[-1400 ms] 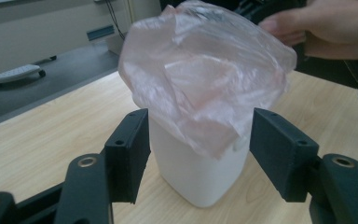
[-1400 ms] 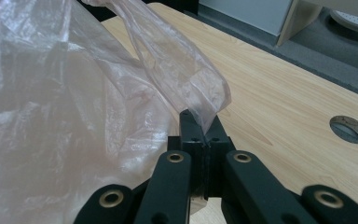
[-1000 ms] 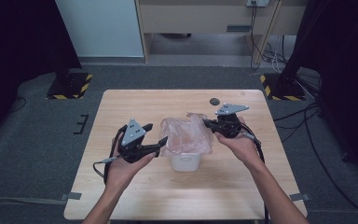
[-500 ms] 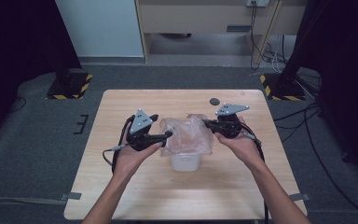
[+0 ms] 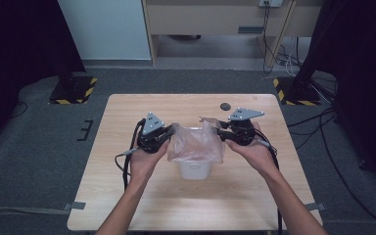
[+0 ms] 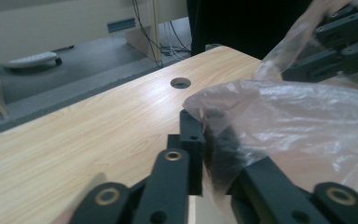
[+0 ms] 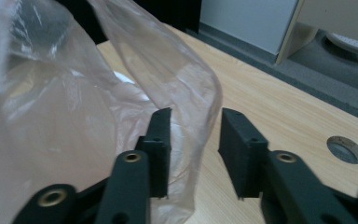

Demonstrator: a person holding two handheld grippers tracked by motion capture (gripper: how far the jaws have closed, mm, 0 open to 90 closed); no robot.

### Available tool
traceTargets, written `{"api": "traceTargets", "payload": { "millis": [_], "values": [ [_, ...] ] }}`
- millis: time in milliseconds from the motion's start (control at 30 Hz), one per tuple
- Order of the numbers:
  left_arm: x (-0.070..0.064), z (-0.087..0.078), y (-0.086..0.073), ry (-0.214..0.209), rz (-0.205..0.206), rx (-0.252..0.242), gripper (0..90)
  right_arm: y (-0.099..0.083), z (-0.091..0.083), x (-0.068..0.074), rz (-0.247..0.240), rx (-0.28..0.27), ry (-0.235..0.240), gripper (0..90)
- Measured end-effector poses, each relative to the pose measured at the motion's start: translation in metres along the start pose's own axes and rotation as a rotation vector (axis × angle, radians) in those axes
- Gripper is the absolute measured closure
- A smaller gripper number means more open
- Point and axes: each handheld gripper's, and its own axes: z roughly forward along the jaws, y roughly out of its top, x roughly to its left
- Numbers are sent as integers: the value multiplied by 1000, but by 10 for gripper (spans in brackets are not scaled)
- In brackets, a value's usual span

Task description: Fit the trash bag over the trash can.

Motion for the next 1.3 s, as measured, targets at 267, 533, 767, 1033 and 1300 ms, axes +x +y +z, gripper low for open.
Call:
{"api": "traceTargets", "payload": {
  "millis": [267, 533, 767, 1033, 1300],
  "values": [
    [5, 6, -4, 34, -44, 13, 900, 1, -8, 1, 17, -64, 3, 597],
    [10, 13, -7, 76, -117, 32, 900, -1, -11, 1, 4, -77, -27, 898],
    [15, 32, -21, 79, -186, 60, 899, -16, 7, -4, 8, 4, -75, 900],
    [11, 38, -37, 61, -204, 76, 900, -34, 20, -2, 5, 69, -57, 900],
    [12, 39, -46, 39, -227, 89, 891, -41, 22, -4, 5, 96, -51, 900]
  ]
}}
